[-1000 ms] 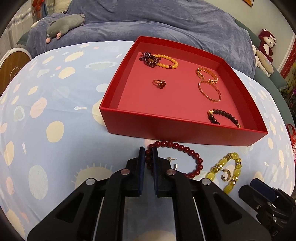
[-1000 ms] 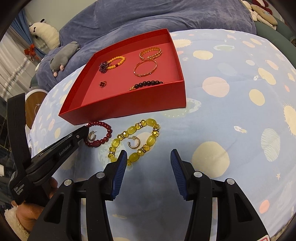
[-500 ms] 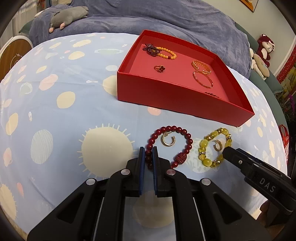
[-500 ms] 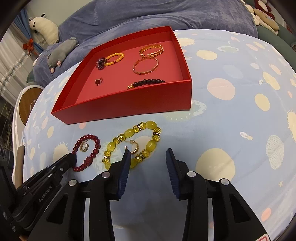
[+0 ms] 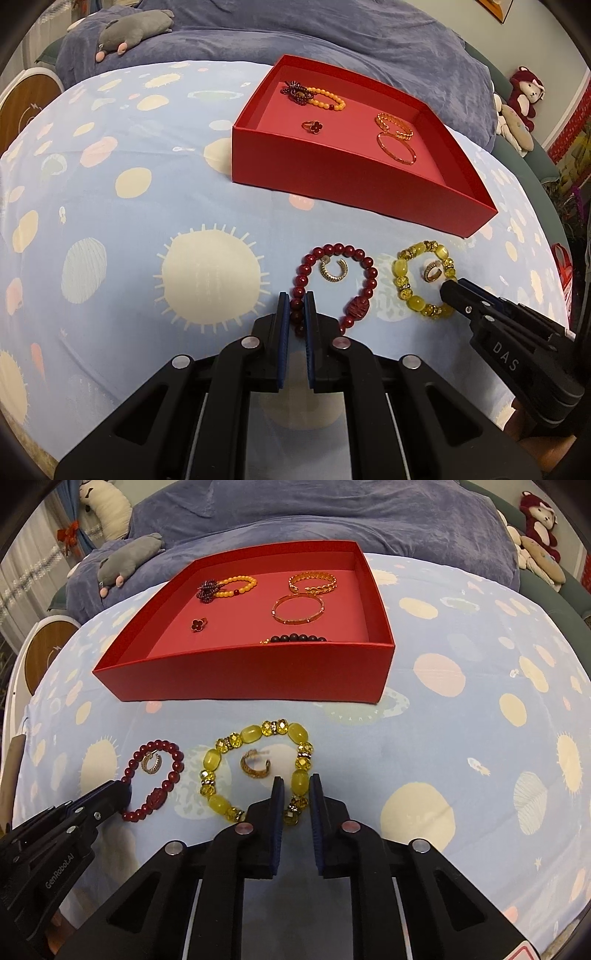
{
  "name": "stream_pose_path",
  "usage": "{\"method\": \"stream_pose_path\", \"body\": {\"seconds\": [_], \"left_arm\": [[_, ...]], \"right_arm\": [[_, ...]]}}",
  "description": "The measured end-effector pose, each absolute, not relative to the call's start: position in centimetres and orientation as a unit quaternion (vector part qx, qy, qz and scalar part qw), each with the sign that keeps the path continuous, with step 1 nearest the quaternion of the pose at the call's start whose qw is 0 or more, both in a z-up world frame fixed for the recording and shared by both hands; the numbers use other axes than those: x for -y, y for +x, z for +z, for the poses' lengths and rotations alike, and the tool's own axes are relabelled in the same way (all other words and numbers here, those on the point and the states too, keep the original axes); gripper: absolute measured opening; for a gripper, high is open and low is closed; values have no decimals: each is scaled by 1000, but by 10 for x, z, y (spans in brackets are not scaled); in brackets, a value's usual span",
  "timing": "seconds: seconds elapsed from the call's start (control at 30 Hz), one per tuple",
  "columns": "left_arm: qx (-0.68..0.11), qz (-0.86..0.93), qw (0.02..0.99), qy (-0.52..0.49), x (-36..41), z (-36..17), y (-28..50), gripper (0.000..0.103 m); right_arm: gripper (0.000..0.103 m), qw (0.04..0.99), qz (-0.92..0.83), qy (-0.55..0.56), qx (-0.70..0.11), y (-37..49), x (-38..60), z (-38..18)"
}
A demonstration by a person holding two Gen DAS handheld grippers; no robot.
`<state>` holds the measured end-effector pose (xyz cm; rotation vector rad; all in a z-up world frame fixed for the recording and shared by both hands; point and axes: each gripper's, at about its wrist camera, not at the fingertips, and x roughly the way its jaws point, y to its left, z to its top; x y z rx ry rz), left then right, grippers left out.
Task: Organize jewelry
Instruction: 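Grasp the red garnet bead bracelet with the left tool while the right tool grasps the yellow amber bracelet, then lift both bracelets off the sheet, leaving the gold hoop earrings behind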
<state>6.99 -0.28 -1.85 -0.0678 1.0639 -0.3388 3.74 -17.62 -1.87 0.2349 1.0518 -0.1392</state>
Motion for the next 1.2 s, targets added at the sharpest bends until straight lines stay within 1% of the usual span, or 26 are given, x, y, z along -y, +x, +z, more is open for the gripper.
{"method": "stream_pose_path", "body": {"seconds": [0.03, 0.3, 0.83, 0.87, 1.2], "left_arm": [[-506, -161, 847, -34, 2, -18, 69, 8], [-504, -168, 846, -43, -2, -6, 58, 8], [-463, -207, 860, -56, 6, 53, 49, 7], [-460, -211, 860, -57, 6, 56, 48, 5], [-444, -228, 865, -51, 10, 80, 48, 5]], "right_arm": [[9, 854, -64, 116, -502, 34, 177, -19], [9, 847, -63, 159, -503, 9, 182, -9], [9, 877, -37, 175, -445, 2, 177, 63], [9, 879, -35, 175, -443, 1, 176, 66], [9, 884, -26, 179, -431, -3, 175, 82]]}}
